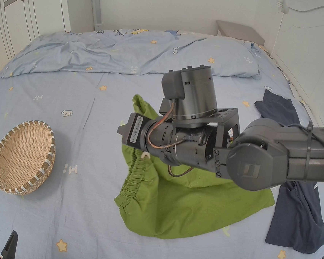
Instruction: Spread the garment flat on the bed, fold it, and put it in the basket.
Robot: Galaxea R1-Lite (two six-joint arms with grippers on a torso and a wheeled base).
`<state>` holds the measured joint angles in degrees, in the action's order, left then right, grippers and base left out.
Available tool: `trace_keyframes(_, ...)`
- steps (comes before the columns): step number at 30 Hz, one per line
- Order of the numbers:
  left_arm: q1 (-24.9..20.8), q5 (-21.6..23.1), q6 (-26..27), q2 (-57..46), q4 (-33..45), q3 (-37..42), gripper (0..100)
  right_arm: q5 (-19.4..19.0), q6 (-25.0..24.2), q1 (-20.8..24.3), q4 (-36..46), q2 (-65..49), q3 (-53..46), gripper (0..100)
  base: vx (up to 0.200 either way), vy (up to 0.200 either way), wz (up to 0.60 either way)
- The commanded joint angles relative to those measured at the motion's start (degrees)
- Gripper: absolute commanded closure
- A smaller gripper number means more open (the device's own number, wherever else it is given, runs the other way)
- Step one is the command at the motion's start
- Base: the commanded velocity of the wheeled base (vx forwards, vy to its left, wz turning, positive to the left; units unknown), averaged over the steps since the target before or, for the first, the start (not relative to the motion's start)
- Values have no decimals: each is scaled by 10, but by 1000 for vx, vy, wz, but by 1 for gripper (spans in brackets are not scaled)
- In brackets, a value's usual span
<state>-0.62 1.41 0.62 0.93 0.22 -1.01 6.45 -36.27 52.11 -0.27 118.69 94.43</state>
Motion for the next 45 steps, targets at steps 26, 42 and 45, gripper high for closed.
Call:
trace_keyframes(26,-47,141,-148,152,48,-233,0,-123,23,-196,15,-243,-246,0,0,0,0)
trace_keyframes(42,-51,413,-264,682,-251,-194,0,-194,15,-345,-34,-342,-412,0,0,0,0)
trace_keyframes(45,-39,457,-161,793,-272,-190,0,-210,18,-359,-35,-375,-438,0,0,0,0)
